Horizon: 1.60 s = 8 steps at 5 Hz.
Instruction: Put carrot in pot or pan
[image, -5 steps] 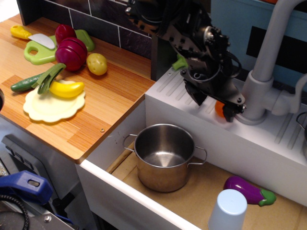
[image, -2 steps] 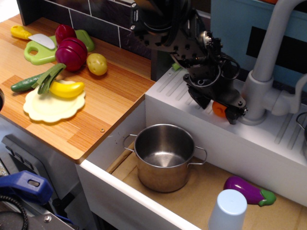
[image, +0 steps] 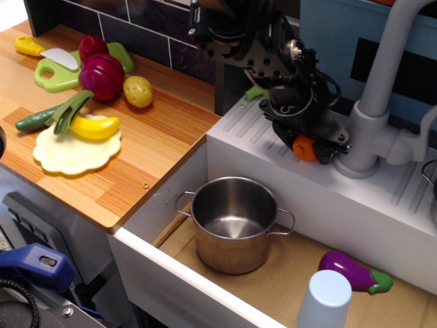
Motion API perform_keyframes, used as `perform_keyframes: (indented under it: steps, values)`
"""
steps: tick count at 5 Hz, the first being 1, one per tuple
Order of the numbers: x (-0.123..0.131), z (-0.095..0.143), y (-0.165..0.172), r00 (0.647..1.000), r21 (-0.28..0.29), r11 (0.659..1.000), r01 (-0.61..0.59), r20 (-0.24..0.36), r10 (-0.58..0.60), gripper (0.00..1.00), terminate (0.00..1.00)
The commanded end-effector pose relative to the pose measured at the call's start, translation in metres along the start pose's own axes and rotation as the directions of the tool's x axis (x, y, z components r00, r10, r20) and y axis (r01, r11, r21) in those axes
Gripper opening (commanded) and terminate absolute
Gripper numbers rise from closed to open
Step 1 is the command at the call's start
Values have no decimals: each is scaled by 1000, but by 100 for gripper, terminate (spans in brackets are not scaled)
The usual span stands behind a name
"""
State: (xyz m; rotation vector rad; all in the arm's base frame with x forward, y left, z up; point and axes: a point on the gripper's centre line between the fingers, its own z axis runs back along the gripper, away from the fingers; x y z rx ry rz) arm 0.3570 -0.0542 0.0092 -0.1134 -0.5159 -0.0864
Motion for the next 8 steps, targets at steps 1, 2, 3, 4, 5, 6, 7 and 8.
perform_keyframes:
  steps: [1,2,3,4,5,6,7,8]
  values:
    - [-5,21,-7,999,33,999,-27,-16,28,0,0]
    - [-14,41,-4,998,98,994,-41,-36,44,0,0]
    - [-23,54,6,998,143,989,-29,-51,36,0,0]
    - [-35,61,18,997,186,982,-30,-66,43,0,0]
    - [-39,67,31,996,214,977,-7,-84,26,0,0]
    - [-40,67,39,998,183,983,7,-69,6,100,0]
    - [-40,67,39,998,183,983,7,-69,6,100,0]
    - [-40,67,39,998,183,983,7,-69,6,100,100]
